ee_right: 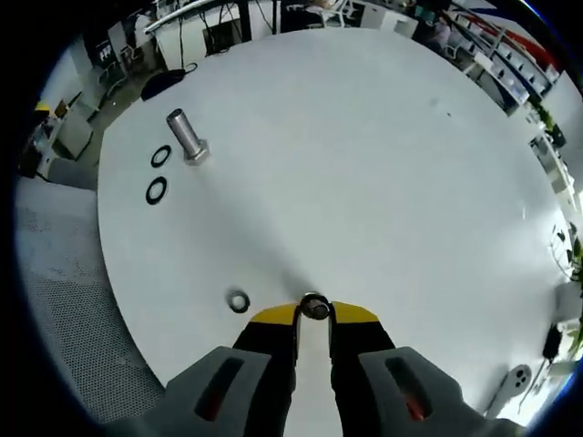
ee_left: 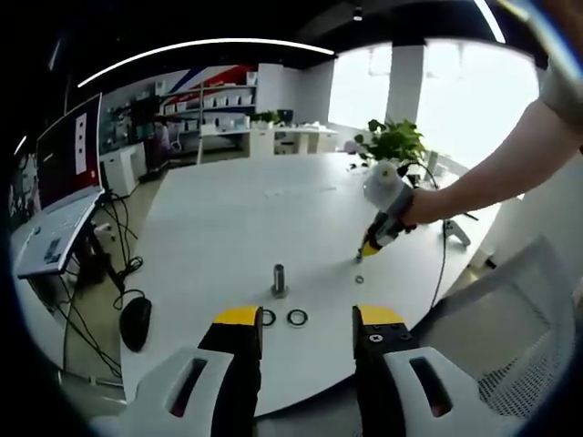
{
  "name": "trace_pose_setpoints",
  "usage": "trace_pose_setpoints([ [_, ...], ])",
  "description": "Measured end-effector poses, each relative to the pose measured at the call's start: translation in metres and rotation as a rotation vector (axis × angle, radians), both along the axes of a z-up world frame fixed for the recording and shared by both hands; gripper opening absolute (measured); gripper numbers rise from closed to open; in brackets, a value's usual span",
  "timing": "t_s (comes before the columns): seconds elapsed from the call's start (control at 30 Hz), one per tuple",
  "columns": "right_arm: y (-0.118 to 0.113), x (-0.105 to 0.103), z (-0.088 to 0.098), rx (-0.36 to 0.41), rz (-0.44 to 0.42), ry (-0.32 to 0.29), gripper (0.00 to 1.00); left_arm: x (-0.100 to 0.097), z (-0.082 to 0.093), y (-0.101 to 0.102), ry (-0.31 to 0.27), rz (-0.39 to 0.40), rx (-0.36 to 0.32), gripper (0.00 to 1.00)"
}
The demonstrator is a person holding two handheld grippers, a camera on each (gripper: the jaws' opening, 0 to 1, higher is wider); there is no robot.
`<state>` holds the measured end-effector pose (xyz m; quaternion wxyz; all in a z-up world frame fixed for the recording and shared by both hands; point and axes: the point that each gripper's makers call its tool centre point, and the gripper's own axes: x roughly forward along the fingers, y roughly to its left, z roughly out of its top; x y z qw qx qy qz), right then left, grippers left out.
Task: Place the washer onto the threaded stud by aligning its center hole with the stud, sliding it down to the base, and recovering from edge contact or off-axis alignment until the washer reaches the visible bottom stop.
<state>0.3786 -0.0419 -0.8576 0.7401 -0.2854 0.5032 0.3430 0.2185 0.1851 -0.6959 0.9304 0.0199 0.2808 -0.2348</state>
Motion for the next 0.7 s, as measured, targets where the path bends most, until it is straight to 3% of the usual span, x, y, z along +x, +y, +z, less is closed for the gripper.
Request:
trace_pose_setpoints([
  [0.33,-0.0032,-0.0044,-0.0108,-0.02,0.036,0.027,0.15,0.0002,-0.0012,0.0025,0.002,0.013,0.01,0.37],
  [0.7,-0.0076,-0.0071,-0.0074,0.004,0.016,0.017,0.18,-0.0006,-0.0029,0.0024,0.008,0.01,0.023,0.37],
])
